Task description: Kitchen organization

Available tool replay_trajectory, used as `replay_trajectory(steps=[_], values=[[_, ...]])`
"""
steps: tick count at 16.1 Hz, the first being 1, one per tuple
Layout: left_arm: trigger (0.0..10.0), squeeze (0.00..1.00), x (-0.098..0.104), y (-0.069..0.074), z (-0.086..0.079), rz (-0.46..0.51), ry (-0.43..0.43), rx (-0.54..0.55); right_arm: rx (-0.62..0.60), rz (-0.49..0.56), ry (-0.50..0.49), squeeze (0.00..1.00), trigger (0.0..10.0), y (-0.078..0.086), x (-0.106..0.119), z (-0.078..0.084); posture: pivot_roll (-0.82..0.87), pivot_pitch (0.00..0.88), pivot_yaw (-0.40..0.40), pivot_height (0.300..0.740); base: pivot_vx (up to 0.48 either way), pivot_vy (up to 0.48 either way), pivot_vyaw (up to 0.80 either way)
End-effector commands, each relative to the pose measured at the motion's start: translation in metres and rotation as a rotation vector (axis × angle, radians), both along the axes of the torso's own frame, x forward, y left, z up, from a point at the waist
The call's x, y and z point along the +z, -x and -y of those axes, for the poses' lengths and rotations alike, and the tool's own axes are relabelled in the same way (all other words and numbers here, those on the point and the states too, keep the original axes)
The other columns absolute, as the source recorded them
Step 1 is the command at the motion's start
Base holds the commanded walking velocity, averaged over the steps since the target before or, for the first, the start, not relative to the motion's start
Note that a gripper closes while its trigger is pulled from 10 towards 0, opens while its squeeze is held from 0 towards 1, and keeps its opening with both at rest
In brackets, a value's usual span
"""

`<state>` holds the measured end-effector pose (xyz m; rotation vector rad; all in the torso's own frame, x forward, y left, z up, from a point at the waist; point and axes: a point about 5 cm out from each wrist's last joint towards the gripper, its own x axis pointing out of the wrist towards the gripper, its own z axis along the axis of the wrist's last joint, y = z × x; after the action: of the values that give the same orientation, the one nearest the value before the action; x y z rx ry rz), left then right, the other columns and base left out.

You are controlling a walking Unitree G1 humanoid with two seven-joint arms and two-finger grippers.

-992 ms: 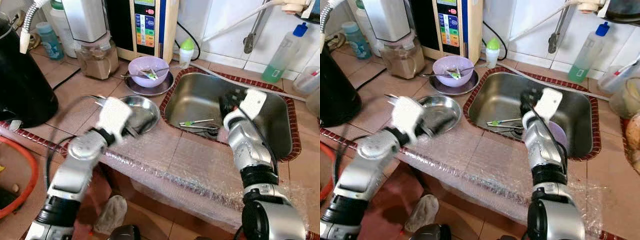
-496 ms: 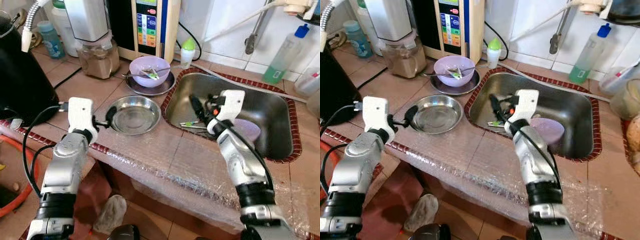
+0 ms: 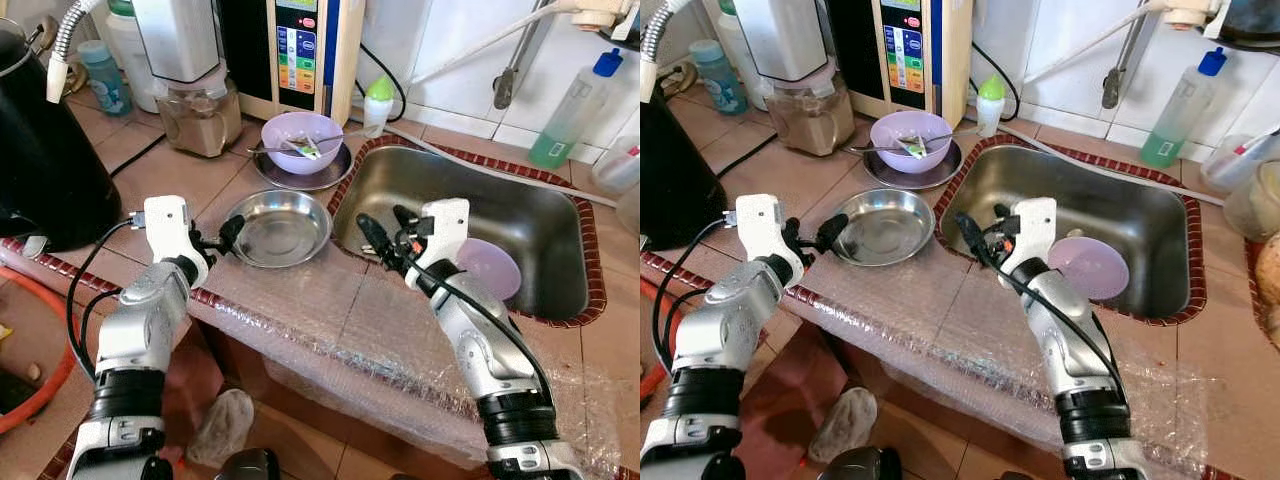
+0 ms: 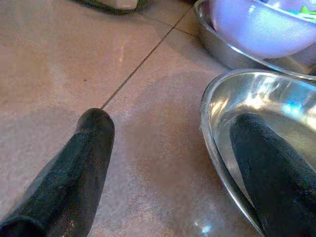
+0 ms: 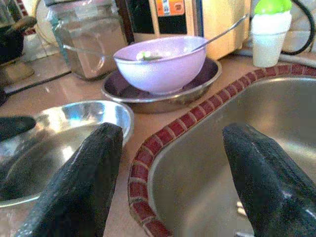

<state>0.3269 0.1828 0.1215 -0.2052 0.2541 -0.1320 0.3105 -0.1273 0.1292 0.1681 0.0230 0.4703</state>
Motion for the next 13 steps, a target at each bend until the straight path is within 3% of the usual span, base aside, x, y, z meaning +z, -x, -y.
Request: replay_trajectory(steps=[1, 8, 13], values=[[0.0, 0.0, -0.001, -0.002, 0.001, -0.019, 0.012, -0.005, 0.005, 0.014, 0.013, 0.0, 10.0, 0.002, 0.004, 0.0, -0.05, 0.026, 0.016, 0.74, 0.0, 0.0, 0.0], [0.0, 0.0, -0.015, 0.006, 0.0, -0.152, 0.142, -0.053, 0.09, 0.009, 0.057, 0.0, 10.0, 0.006, 0.001, -0.011, -0.03, 0.024, 0.011, 0.74, 0.0, 0.0, 0.0], [0.0, 0.0, -0.018, 0.008, -0.005, -0.182, 0.185, -0.043, 0.113, 0.001, 0.079, 0.0, 10.0, 0.008, -0.002, -0.01, -0.04, 0.023, 0.012, 0.74, 0.0, 0.0, 0.0]])
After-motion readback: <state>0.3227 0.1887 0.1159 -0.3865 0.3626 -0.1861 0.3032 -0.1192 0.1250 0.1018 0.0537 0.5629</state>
